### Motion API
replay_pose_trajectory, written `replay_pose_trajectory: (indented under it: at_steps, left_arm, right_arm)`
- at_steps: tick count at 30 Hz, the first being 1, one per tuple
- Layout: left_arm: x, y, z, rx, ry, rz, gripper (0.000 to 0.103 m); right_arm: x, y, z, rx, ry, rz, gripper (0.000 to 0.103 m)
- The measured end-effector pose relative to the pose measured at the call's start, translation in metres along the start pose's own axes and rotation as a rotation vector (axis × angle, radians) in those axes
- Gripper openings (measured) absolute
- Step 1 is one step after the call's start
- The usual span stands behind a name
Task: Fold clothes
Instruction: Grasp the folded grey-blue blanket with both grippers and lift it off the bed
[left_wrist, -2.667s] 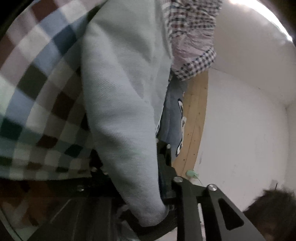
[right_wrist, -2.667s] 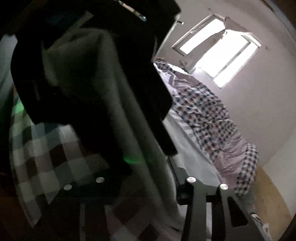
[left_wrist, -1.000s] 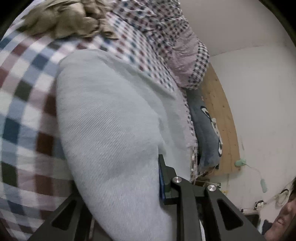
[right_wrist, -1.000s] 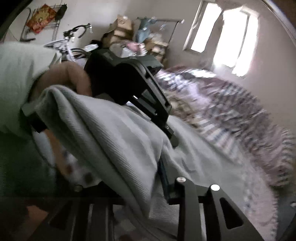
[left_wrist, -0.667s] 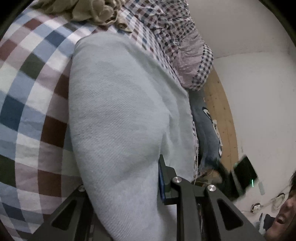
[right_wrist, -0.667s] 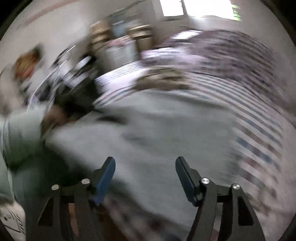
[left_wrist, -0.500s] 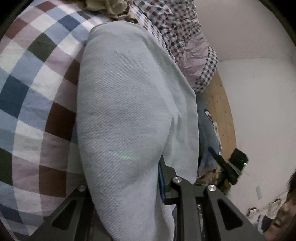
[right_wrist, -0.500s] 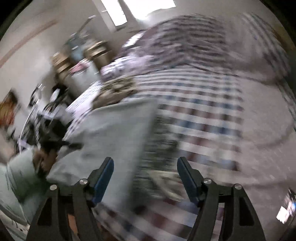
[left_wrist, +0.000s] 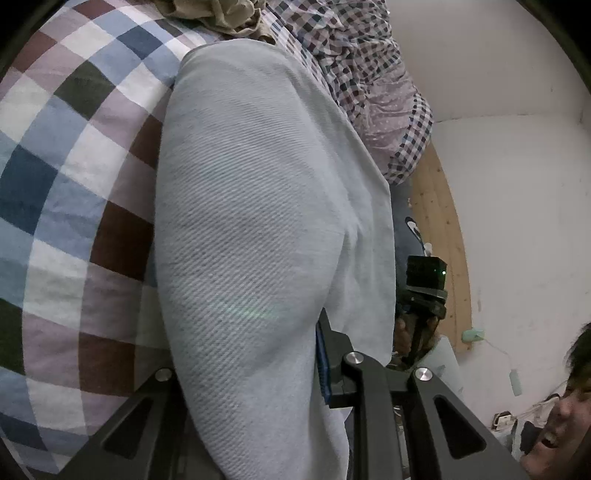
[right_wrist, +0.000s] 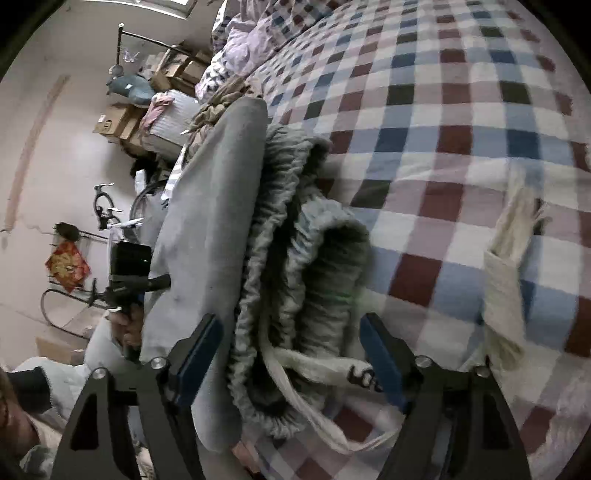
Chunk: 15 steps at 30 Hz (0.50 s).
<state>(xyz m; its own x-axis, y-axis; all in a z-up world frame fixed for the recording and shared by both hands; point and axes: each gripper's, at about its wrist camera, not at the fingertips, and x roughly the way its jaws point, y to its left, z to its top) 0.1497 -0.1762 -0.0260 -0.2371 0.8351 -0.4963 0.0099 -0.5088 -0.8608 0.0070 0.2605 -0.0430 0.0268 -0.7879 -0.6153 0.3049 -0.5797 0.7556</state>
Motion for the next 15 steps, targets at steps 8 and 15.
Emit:
replay_pose_trajectory:
  at_steps: [8, 15]
  left_arm:
    - [0.001, 0.003, -0.001, -0.002, 0.009, -0.015, 0.022]
    - [0.001, 0.005, -0.002, -0.006, 0.005, -0.017, 0.022]
  right_arm:
    - [-0.002, -0.013, 0.005, 0.020, 0.014, 0.087, 0.090]
    - [0.014, 0.005, 0.006, -0.007, 0.050, 0.059, 0.103]
